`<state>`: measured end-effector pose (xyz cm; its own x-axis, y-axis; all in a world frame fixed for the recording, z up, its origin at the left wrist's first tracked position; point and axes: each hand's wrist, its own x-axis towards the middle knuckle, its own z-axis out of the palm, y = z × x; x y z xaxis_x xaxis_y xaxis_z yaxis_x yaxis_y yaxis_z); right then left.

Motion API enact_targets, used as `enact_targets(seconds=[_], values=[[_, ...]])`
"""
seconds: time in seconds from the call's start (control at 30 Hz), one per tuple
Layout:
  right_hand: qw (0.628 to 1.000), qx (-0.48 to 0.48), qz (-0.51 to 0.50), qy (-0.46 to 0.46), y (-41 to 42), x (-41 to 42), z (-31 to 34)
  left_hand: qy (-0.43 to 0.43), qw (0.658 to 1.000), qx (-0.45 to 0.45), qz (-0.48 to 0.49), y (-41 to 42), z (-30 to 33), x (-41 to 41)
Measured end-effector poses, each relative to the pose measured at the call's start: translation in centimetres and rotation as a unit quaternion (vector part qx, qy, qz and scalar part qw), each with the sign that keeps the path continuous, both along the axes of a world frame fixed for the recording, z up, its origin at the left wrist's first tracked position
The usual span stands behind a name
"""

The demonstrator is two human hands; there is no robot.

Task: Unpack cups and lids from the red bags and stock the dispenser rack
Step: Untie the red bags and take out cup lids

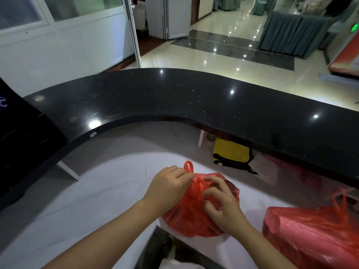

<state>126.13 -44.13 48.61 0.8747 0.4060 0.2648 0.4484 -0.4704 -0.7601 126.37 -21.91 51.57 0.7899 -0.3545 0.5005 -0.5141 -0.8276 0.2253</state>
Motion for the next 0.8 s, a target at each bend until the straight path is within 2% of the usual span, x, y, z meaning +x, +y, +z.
enact_targets(seconds=[0.1,0.23,0.4,0.57,0.7,0.77,0.8], values=[[0.996,-0.068,0.028,0.058,-0.8,-0.2,-0.4,0.074,0.988,-0.091,0.099,0.4,0.6,0.3],[0.990,-0.115,0.040,0.076,-2.5,-0.4,-1.2,0.167,0.954,-0.146,0.203,1.9,0.6,1.8],[0.988,-0.099,0.021,0.113,-5.1,-0.6,-1.7,0.299,0.845,-0.328,0.297,4.2,0.4,2.5],[0.987,0.002,-0.029,0.158,-6.1,-0.5,-1.1,0.341,0.809,-0.398,0.266,4.2,-0.2,1.2],[0.984,0.076,-0.057,0.153,-5.6,-0.3,-0.1,0.449,0.768,-0.440,0.120,3.2,-0.5,-0.7],[0.974,0.111,-0.100,0.172,-5.1,0.2,-0.2,0.495,0.787,-0.363,0.063,2.6,-1.1,-1.9],[0.973,0.100,-0.116,0.173,-4.9,0.4,-0.3,0.487,0.812,-0.313,0.071,2.1,-1.6,-2.4]])
